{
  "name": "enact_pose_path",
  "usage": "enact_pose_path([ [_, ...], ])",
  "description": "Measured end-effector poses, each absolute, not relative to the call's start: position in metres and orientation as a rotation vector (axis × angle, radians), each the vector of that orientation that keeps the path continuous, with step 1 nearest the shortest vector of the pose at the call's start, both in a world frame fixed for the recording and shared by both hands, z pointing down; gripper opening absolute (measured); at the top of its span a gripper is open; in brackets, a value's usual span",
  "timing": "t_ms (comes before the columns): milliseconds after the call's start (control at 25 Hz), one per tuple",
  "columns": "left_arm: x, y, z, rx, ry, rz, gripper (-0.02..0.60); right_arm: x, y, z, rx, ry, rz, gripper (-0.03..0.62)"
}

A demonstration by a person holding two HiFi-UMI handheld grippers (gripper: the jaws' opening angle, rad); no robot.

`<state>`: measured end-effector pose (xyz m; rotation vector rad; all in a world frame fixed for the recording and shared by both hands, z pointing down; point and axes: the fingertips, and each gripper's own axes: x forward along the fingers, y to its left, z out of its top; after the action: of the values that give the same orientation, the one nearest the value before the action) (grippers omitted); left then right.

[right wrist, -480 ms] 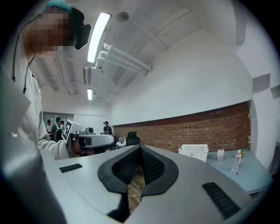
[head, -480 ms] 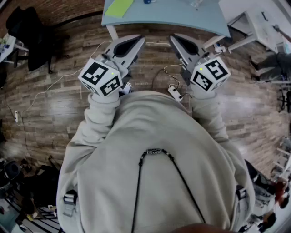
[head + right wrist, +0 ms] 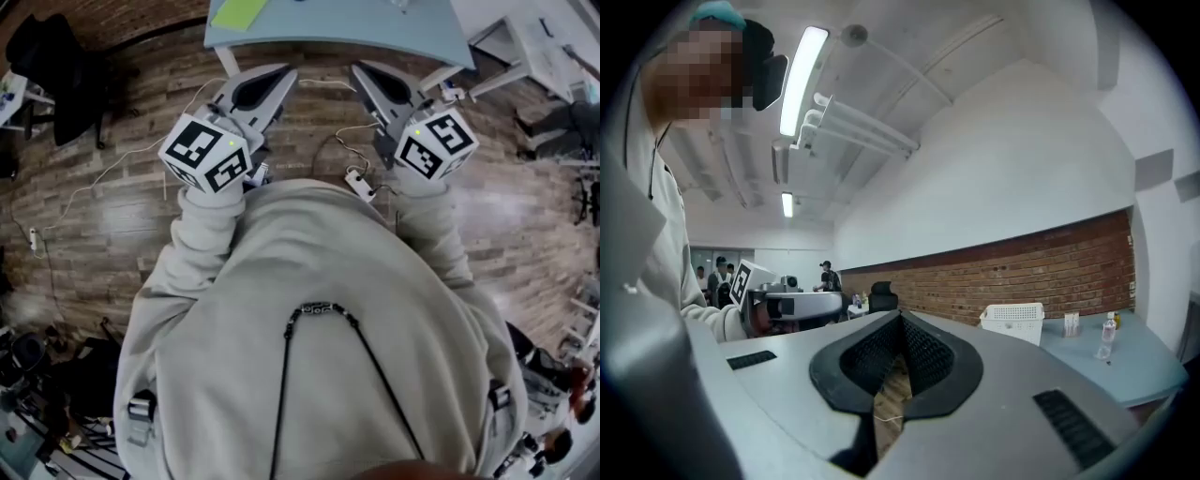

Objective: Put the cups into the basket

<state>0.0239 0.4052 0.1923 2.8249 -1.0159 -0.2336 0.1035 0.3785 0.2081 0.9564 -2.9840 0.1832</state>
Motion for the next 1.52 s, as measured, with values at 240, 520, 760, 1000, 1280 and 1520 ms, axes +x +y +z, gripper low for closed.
enact_pose_path([
  [240, 0.035, 0.403, 0.185, 2.843, -0.972, -0.257, -0.003, 0.117, 0.374, 0.211, 0.967, -2.998, 0.222, 0.012],
  [520, 0.053, 0.411, 0.197, 2.810, -0.952, -0.219, -0.003, 0.132, 0.384, 0.228, 0.956, -2.986, 0.286, 0.012],
  [760, 0.081, 0.419, 0.204, 2.789, -0.990, -0.195, -0.003, 0.170, 0.394, 0.244, 0.955, -2.984, 0.331, 0.012],
  [1000, 0.098, 0.433, 0.215, 2.764, -1.021, -0.172, -0.003, 0.191, 0.409, 0.264, 0.934, -2.993, 0.397, 0.012],
  [1280, 0.104, 0.445, 0.221, 2.746, -1.036, -0.132, -0.003, 0.194, 0.418, 0.269, 0.902, -3.006, 0.422, 0.012],
  [1520, 0.103, 0.447, 0.228, 2.733, -1.041, -0.122, -0.003, 0.193, 0.420, 0.277, 0.896, -3.012, 0.448, 0.012],
])
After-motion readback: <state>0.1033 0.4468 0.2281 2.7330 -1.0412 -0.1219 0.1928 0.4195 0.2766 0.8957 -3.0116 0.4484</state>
